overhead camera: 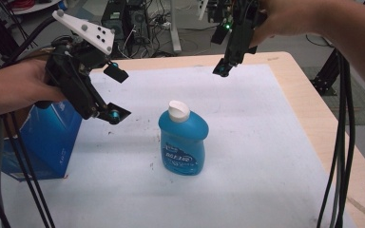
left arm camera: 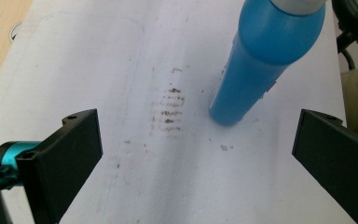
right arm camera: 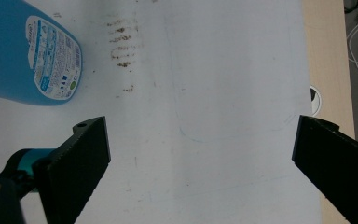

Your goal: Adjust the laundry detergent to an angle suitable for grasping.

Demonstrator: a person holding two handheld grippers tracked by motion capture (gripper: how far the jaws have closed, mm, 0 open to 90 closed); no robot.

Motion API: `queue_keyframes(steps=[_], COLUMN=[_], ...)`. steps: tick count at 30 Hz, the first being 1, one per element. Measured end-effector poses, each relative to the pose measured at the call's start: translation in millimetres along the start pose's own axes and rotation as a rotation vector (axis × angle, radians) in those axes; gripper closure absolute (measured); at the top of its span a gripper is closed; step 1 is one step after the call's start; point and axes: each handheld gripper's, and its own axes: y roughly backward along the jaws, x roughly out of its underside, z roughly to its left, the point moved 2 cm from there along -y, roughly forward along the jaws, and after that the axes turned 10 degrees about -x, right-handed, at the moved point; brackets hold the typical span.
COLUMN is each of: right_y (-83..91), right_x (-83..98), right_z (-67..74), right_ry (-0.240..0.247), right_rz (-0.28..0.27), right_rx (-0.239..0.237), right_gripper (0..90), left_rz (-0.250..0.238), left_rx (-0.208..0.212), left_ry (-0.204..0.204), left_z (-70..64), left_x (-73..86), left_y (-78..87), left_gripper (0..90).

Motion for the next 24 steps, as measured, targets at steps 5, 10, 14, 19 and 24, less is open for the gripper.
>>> queue_keyframes(steps=[5, 10, 14, 19, 24], right_y=[0.0, -0.7, -3.4, -6.4, -8.5], right_x=[-1.2, -4.3, -8.5, -15.2, -22.9], right_z=[-0.2, -0.6, -1.5, -1.5, -0.9], right_ry=[0.006, 0.008, 0.018, 0.028, 0.034], right_rz=[-0.005, -0.018, -0.025, -0.033, -0.041], right_rx=[-0.001, 0.000, -0.005, -0.015, -0.017], right_gripper=[3.3, 3.2, 3.3, 3.3, 3.3], left_rz=[0.060, 0.151, 0.229, 0.239, 0.251], left_rx=[-0.040, -0.029, -0.024, -0.034, -0.028], left_ry=[0.017, 0.070, 0.033, -0.007, -0.030], left_z=[2.1, 0.4, -5.6, -7.9, -11.8], left_x=[0.4, 4.4, 11.0, 11.7, 15.4], left_y=[6.9, 11.1, 14.3, 23.1, 30.1], left_gripper=[1.6, 1.6, 1.7, 1.7, 1.6])
